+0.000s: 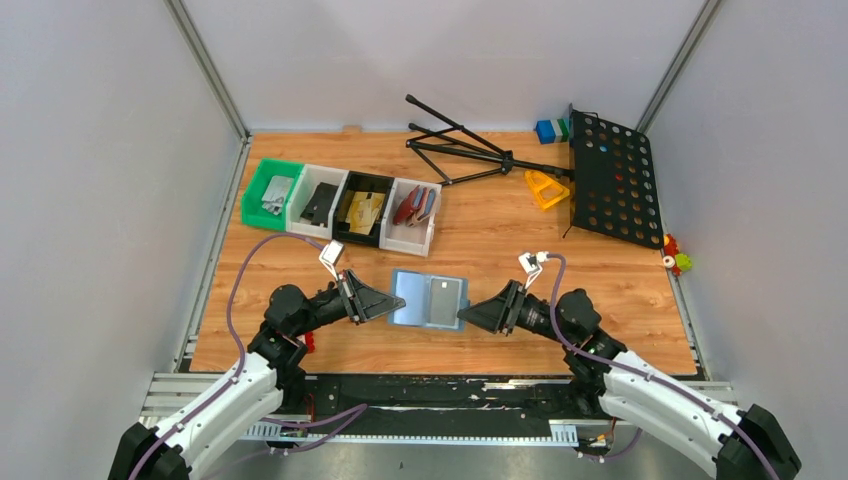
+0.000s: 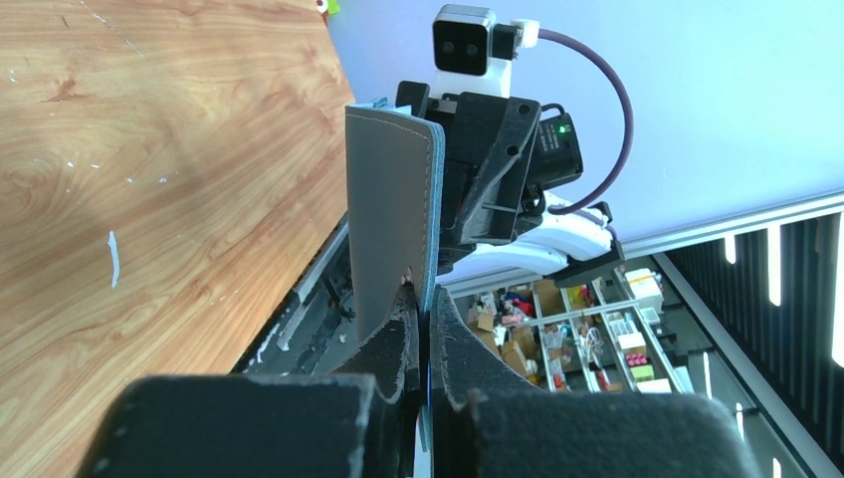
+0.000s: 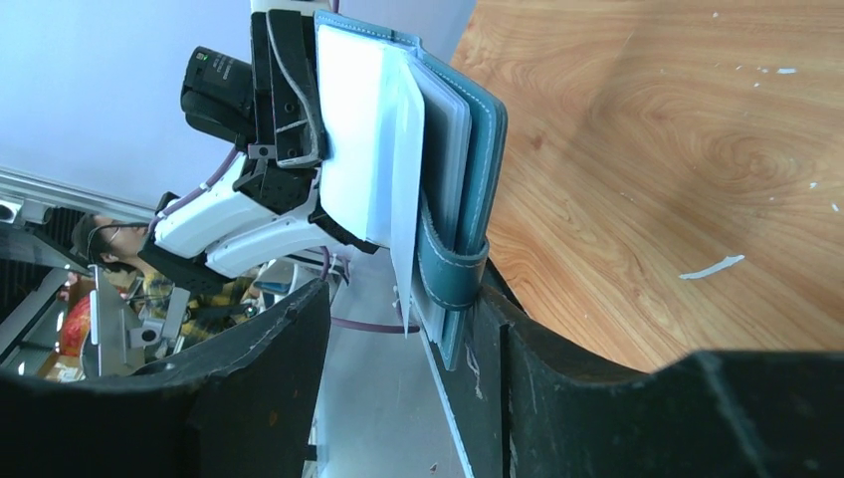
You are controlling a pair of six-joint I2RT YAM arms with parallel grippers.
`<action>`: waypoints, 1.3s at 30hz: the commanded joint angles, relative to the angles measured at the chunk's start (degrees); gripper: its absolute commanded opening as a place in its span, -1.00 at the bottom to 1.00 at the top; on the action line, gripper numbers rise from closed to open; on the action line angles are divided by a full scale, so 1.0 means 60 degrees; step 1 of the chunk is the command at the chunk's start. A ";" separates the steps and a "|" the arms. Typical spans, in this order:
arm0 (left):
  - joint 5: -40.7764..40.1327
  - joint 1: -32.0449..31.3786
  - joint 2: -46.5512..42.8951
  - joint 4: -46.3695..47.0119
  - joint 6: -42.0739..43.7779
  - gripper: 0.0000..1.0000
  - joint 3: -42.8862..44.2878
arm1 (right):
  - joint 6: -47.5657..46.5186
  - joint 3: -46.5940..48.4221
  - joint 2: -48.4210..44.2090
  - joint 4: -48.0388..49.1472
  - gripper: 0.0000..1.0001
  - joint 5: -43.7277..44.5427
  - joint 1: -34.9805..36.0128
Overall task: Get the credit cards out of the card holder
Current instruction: Remove the credit card from the card holder.
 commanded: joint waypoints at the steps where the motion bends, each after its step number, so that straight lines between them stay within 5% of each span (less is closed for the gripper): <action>1: -0.0012 0.0041 -0.0127 0.0585 -0.0101 -1.00 0.0076 | -0.0381 -0.0013 -0.0596 -0.1146 0.08 0.0620 -0.0030; 18: 0.0063 0.0041 -0.0127 0.0687 -0.0262 -1.00 0.0174 | -0.0707 0.0169 0.0110 -0.1133 -0.12 0.0570 -0.0026; 39: 0.0175 0.0039 0.0124 0.0848 -0.0377 -1.00 0.0176 | -0.0589 0.0396 0.1063 0.0877 0.09 -0.0310 -0.0011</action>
